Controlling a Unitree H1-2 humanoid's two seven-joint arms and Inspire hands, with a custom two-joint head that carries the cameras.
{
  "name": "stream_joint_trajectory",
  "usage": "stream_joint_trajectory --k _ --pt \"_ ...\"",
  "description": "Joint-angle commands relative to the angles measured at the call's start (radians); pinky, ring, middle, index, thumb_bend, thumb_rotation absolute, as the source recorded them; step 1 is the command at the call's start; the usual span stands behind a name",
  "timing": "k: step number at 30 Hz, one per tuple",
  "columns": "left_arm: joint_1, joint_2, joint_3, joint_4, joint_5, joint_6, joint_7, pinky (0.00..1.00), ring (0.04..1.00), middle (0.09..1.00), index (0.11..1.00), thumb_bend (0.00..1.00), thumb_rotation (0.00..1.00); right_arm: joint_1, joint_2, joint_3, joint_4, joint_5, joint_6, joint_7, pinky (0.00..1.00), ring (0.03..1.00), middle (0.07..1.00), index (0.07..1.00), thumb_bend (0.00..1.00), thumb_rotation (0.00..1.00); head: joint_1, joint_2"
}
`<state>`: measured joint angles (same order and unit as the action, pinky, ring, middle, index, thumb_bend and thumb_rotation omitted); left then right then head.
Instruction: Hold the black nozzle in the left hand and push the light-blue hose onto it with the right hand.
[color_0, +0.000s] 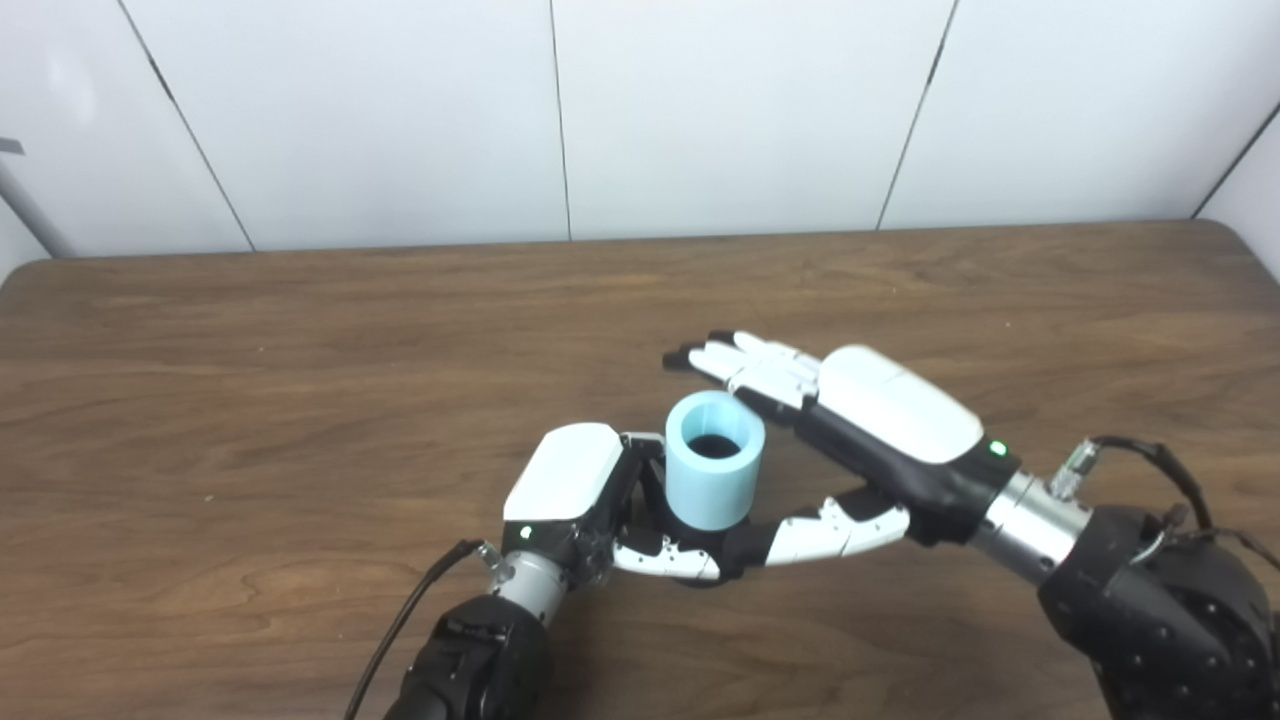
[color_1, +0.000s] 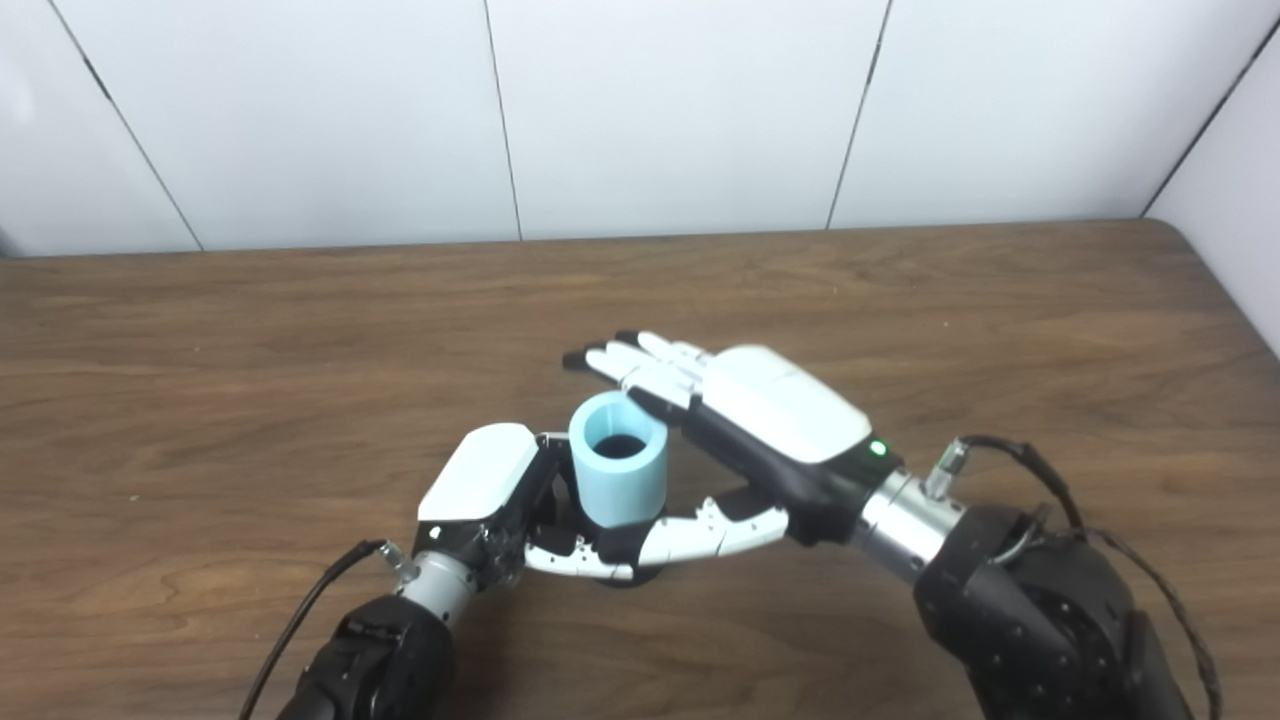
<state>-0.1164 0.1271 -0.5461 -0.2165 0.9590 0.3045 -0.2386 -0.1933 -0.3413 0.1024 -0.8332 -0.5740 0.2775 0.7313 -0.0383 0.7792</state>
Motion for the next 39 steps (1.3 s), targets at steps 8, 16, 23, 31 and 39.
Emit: stream_joint_trajectory --k 8,16,23,31,39 --pt "0.071 0.027 -0.026 0.059 0.010 0.040 -0.087 0.39 0.386 0.463 0.484 0.50 0.00 -0.033 0.042 -0.067 -0.009 0.050 0.081 -0.112 0.81 0.920 0.934 0.939 0.55 0.73 -0.007 0.002" --pt "0.072 0.020 -0.023 0.063 0.006 0.035 -0.073 0.37 0.408 0.475 0.503 0.50 0.00 0.043 0.132 -0.067 0.073 0.095 0.118 -0.229 0.76 0.858 0.908 0.910 0.53 0.84 0.000 0.003" --pt "0.085 0.017 0.000 0.045 -0.020 0.015 -0.039 0.43 0.429 0.470 0.495 0.50 0.00 0.116 0.220 -0.073 0.155 0.133 0.118 -0.349 0.70 0.838 0.909 0.904 0.51 0.88 -0.004 0.005" --pt "0.067 0.053 -0.030 0.026 0.075 -0.001 -0.024 0.60 0.649 0.664 0.600 0.75 0.06 0.176 0.245 -0.092 0.198 0.252 0.125 -0.410 0.73 0.885 0.924 0.928 0.44 1.00 -0.003 0.005" --pt "0.051 0.071 -0.029 -0.021 0.109 -0.026 -0.051 0.78 0.762 0.765 0.751 0.93 0.27 0.185 0.233 -0.092 0.200 0.303 0.148 -0.432 0.74 0.896 0.924 0.930 0.42 1.00 -0.001 0.005"
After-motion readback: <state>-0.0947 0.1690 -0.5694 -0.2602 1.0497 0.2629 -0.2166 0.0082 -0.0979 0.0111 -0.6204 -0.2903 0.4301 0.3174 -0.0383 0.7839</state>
